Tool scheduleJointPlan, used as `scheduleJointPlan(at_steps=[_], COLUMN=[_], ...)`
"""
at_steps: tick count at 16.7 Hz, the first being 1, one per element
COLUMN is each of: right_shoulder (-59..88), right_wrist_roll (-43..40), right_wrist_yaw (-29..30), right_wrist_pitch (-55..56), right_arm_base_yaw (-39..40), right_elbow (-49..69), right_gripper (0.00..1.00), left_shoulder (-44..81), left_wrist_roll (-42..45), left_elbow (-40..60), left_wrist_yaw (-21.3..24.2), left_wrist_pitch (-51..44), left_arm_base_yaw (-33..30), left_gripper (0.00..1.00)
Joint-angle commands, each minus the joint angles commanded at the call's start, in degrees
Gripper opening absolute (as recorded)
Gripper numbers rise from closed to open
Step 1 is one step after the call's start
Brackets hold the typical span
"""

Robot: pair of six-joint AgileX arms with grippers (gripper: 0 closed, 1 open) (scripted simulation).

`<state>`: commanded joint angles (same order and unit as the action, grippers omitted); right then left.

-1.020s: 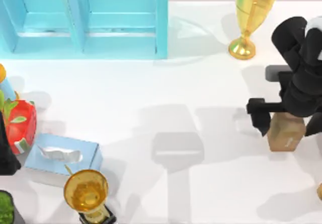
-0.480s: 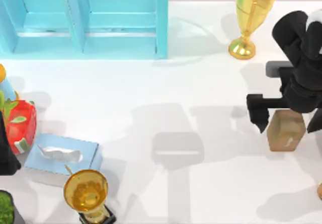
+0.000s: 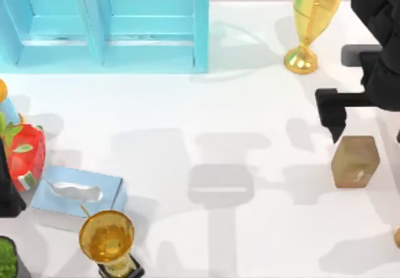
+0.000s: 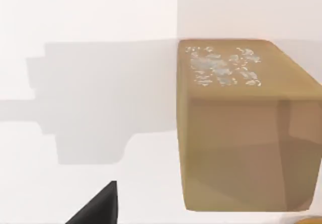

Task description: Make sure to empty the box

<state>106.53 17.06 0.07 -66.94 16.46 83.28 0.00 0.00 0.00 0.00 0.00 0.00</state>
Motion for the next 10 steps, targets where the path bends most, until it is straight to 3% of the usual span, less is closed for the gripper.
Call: scheduleJointPlan(at_steps=[6,10], right_shoulder=[-0.2,2.0], right_wrist_roll=[-0.1,-5.7], right_wrist_yaw=[0.0,-0.1], right_wrist_pitch=[-0.8,-3.3], right_arm_base_yaw=[-0.1,-5.8], right_elbow=[0.7,5.1], right_gripper=[1.0,1.0], left_shoulder=[0.0,0.0], left_wrist_roll=[0.0,0.0], left_elbow=[0.0,0.0], left_wrist_yaw=[0.0,0.0], left_wrist_pitch=[0.0,0.0], left_arm_base_yaw=[0.0,0.0], left_gripper=[1.0,1.0])
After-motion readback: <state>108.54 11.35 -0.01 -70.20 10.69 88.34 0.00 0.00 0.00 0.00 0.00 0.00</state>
